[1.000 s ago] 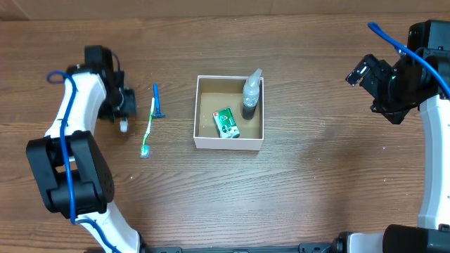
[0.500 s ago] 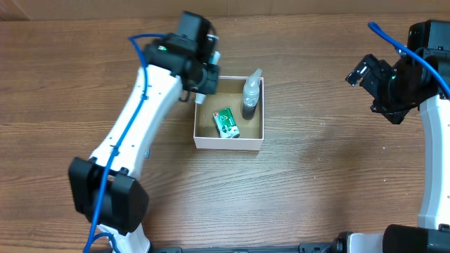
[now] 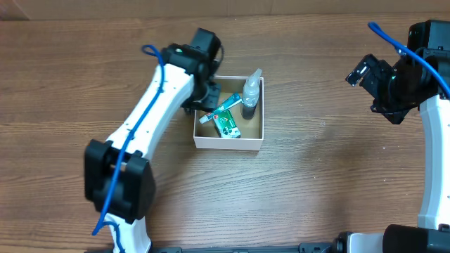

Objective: Pack container
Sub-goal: 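Carry the toothpaste tube into the box and release it, then grasp the green toothbrush with the left gripper and lift it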

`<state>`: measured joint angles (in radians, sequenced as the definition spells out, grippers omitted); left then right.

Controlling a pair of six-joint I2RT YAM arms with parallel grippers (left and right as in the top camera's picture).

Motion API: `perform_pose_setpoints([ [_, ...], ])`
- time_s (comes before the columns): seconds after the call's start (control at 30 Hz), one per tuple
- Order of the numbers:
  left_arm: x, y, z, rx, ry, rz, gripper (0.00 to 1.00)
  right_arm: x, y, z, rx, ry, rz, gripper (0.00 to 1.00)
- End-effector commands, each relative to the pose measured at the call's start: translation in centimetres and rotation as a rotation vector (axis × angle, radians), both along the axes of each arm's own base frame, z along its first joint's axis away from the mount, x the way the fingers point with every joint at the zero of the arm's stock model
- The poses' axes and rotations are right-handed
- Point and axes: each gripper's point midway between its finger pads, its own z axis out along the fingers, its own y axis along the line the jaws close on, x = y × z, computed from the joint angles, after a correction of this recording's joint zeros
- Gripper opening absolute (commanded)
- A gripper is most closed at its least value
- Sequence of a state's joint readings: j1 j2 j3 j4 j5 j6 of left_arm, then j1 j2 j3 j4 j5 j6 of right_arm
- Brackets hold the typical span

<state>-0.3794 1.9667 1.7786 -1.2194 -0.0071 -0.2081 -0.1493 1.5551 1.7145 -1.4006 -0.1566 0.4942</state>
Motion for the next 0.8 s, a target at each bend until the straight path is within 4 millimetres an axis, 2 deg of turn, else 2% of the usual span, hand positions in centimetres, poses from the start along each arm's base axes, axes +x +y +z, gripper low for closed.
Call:
perform_pose_setpoints([
  [0.0, 1.7, 5.8, 3.7, 0.077, -0.119, 0.112, 0.60, 0.1, -0.3, 0.3, -0.009, -0.010, -0.010, 1.00],
  [0.07, 2.6, 8.2, 2.9, 0.090, -0.116, 0.173, 0.67, -0.1, -0.3, 0.3, -0.008, -0.005, -0.010, 1.00],
  [0.13, 3.4, 10.5, 1.1, 0.082, -0.101, 0.241, 0.74, -0.2, -0.2, 0.2, -0.007, 0.001, -0.010, 1.00],
  [0.2, 4.0, 11.8, -0.9, 0.056, -0.071, 0.279, 0.76, -0.3, -0.2, 0.2, -0.007, 0.006, -0.010, 1.00],
  [0.27, 4.1, 12.9, -3.5, 0.025, -0.013, 0.312, 0.73, -0.4, -0.2, 0.2, -0.006, 0.008, -0.010, 1.00],
  [0.4, 3.5, 13.5, -8.3, -0.008, 0.119, 0.335, 0.58, -0.4, -0.2, 0.1, -0.006, 0.009, -0.010, 1.00],
  [0.53, 2.2, 13.8, -11.8, 0.025, 0.229, 0.327, 0.52, -0.5, -0.2, 0.1, -0.006, 0.014, -0.010, 1.00],
  [0.67, 1.4, 14.0, -13.8, 0.041, 0.288, 0.329, 0.47, -0.5, -0.2, 0.1, -0.005, 0.015, -0.010, 1.00],
  [0.77, 1.2, 14.2, -14.4, 0.059, 0.299, 0.329, 0.46, -0.5, -0.2, 0.1, -0.005, 0.015, -0.010, 1.00],
])
